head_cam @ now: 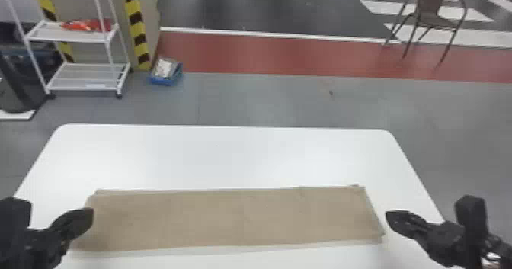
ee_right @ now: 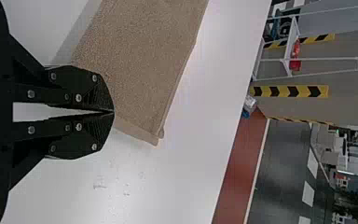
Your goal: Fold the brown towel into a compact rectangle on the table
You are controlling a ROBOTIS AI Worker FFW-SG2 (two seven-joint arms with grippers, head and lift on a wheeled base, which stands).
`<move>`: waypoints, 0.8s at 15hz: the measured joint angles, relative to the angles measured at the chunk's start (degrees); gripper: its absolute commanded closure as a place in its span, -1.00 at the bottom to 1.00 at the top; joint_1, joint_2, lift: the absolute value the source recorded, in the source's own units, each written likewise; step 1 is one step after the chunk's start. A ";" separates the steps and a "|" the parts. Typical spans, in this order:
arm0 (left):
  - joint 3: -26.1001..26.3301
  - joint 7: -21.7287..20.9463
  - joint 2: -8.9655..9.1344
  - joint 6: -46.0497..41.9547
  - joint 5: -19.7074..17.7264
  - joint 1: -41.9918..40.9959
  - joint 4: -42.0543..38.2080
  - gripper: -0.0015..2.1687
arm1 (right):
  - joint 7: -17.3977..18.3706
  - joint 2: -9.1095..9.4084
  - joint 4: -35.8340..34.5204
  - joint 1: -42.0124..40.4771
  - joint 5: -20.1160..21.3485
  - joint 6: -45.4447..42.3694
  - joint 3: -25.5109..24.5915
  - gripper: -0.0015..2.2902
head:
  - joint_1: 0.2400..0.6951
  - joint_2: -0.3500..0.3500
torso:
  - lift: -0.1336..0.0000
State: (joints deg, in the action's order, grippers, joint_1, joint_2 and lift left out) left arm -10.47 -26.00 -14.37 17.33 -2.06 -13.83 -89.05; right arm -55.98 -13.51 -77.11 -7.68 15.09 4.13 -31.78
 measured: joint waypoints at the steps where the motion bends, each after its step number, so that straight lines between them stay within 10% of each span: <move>1: -0.52 0.05 0.03 1.00 -0.75 -0.05 -0.01 -0.60 | 0.13 0.18 -0.50 -0.12 -0.54 -0.56 -0.20 -0.72 | 1.00 -0.37 | 1.00; 12: -0.99 0.74 -0.25 12.08 -3.50 6.58 5.51 -0.44 | 2.88 1.21 -0.74 -0.23 -1.82 -4.83 -1.44 -0.92 | 1.00 -0.33 | 1.00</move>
State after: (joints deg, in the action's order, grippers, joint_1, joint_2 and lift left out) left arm -11.46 -25.25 -14.61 29.41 -5.57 -7.25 -83.54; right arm -53.11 -12.30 -77.85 -7.91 13.27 -0.70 -33.21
